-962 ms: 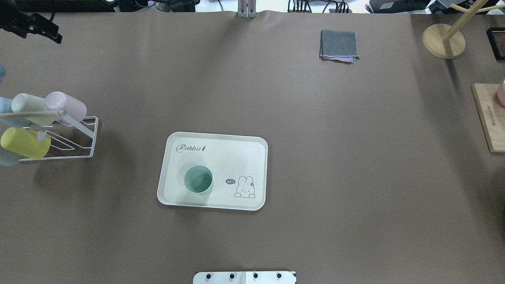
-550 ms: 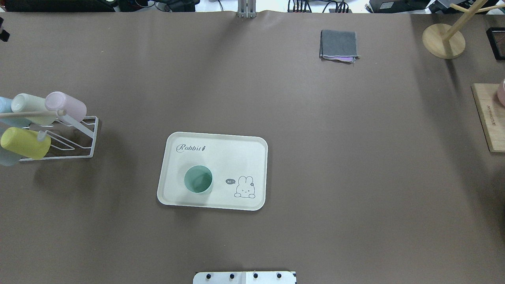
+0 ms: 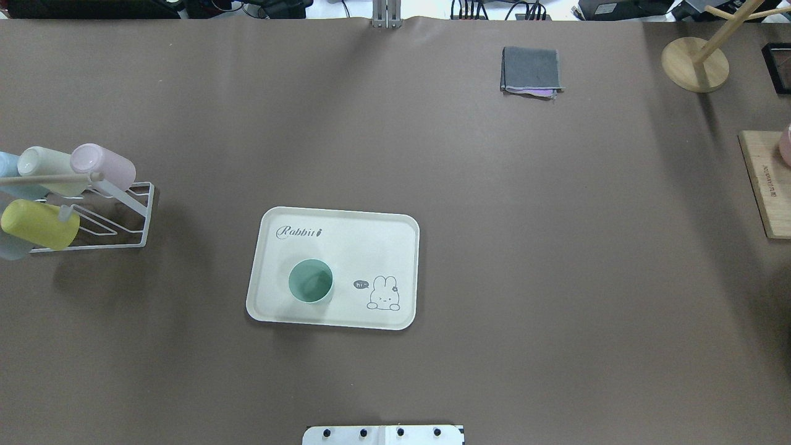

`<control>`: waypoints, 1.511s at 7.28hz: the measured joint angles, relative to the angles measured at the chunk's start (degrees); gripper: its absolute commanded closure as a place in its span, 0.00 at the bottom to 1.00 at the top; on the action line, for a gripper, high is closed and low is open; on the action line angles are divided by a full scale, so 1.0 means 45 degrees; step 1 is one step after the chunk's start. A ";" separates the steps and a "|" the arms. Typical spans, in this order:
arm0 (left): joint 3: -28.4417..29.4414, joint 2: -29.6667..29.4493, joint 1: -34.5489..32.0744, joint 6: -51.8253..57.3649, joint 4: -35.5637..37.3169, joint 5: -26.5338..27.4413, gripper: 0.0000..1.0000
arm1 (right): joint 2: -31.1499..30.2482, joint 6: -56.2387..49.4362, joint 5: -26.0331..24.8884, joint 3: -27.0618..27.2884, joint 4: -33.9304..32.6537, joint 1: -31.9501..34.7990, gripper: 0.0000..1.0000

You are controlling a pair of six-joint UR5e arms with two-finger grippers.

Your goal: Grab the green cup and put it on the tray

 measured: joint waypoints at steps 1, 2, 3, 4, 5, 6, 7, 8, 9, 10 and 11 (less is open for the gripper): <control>0.0859 0.0397 -0.0280 0.0619 -0.1294 0.0107 0.02 | 0.0019 0.0043 0.0004 -0.0027 0.0005 -0.0007 0.00; 0.1470 0.0866 -0.0443 0.0916 -0.2603 0.0267 0.02 | 0.0024 0.0066 0.0006 -0.0063 0.0009 -0.0011 0.00; 0.1842 0.1364 -0.0523 0.1043 -0.3755 0.0341 0.02 | 0.0026 0.0071 0.0006 -0.0081 0.0009 -0.0014 0.00; 0.2062 0.1802 -0.0573 0.1096 -0.4799 0.0363 0.02 | 0.0020 0.0069 0.0007 -0.0093 0.0011 -0.0014 0.00; 0.2133 0.2168 -0.0615 0.1101 -0.5659 0.0361 0.02 | 0.0015 0.0067 0.0011 -0.0113 0.0009 -0.0015 0.00; 0.2122 0.2545 -0.0647 0.1060 -0.6196 0.0333 0.02 | 0.0013 0.0062 0.0024 -0.0084 0.0010 -0.0012 0.00; 0.2125 0.2857 -0.0701 0.0999 -0.6345 0.0296 0.02 | -0.0033 0.0071 0.0031 0.0002 0.0006 -0.0004 0.00; 0.2168 0.3021 -0.0833 0.0784 -0.6217 0.0272 0.02 | -0.0101 0.0076 0.0017 0.0062 0.0002 0.0002 0.00; 0.2229 0.3087 -0.0964 0.0325 -0.5871 0.0221 0.02 | -0.0130 0.0071 -0.0029 0.0084 0.0001 0.0016 0.00; 0.2252 0.3101 -0.1025 -0.0175 -0.5329 0.0136 0.02 | -0.0144 0.0055 -0.0086 0.0101 0.0000 0.0060 0.00; 0.2252 0.3083 -0.1035 -0.0604 -0.4729 0.0042 0.02 | -0.0155 0.0037 -0.0114 0.0124 0.0000 0.0138 0.00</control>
